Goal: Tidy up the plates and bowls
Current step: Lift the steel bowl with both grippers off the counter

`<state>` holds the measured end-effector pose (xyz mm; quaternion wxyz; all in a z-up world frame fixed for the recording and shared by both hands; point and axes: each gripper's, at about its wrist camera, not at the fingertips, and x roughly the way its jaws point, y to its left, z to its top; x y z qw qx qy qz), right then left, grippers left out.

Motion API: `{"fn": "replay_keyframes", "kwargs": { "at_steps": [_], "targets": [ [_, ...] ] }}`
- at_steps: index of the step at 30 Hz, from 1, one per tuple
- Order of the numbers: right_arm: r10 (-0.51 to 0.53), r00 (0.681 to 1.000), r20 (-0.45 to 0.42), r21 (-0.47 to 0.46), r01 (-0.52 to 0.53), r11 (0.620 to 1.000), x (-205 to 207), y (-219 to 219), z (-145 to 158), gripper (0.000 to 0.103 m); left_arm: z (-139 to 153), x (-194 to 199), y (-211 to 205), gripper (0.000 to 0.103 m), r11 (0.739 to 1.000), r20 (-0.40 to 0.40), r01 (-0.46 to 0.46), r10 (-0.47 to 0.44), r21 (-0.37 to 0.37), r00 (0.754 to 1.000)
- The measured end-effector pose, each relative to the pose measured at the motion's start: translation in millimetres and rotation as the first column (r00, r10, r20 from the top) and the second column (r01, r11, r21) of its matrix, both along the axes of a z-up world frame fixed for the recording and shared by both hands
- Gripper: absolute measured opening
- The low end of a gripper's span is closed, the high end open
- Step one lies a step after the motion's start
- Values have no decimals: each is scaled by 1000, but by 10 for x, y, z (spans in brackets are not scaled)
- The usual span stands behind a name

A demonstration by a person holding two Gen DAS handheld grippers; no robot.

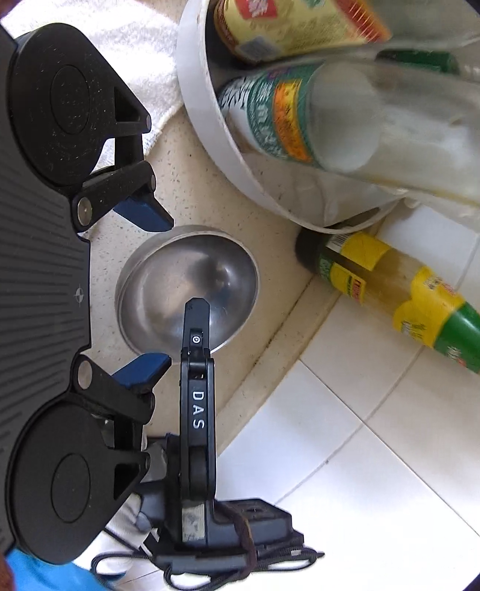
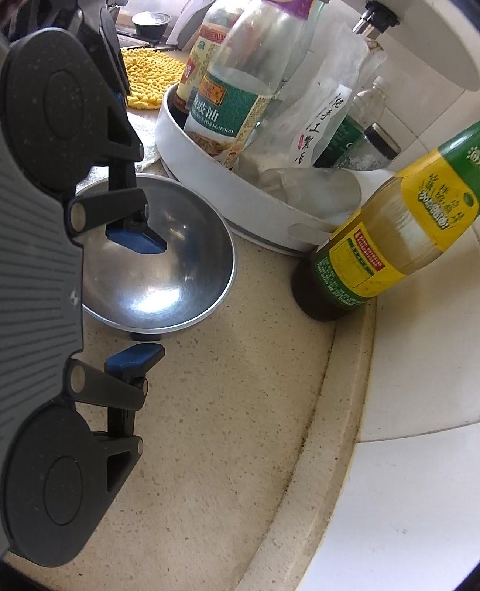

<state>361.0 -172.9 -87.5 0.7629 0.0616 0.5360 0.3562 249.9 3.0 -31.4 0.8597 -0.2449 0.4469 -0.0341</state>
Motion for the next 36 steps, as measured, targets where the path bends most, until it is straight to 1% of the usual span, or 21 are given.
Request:
{"fn": "replay_keyframes", "kwargs": {
  "at_steps": [3,4,6,7,9,13,16,18,25,30,36],
  "targets": [
    [13,1000,2,-8,-13,1000,-20,37,-21,55,-169,92,-45,74,1000,-37,2,-1,20,999],
    [18,1000,8,-12,-18,1000,-27,45,-23,56,-216,113,-47,71,1000,-45,-3,4,22,999],
    [28,999,16,-25,-28,999,-35,65,-33,57,-266,149,-44,63,999,-38,-6,7,48,999],
    [33,999,19,-32,-33,999,-38,75,-41,57,-279,152,-35,58,998,-36,-10,12,59,999],
    [38,999,16,-39,-37,999,-42,78,-62,57,-286,159,-6,54,998,-28,-11,13,61,1000],
    [32,999,12,-41,-31,999,-53,66,-69,57,-283,148,-30,54,996,-16,7,-5,88,1000],
    [37,999,22,-32,-36,999,-65,29,-5,57,-227,129,-63,55,996,-2,18,-18,92,1000],
    [26,999,33,-16,-26,1000,-70,-12,83,57,-154,126,-87,57,996,18,25,-27,90,999],
    [-23,995,95,7,23,1000,-163,-229,436,57,102,108,-239,58,993,88,76,-84,91,992],
    [-67,990,123,-2,68,998,-383,-463,620,57,300,28,-429,60,986,132,139,-151,94,980],
    [-154,976,154,-2,156,988,-678,-820,818,57,435,-101,-699,62,965,167,246,-259,94,951]
  ]
}}
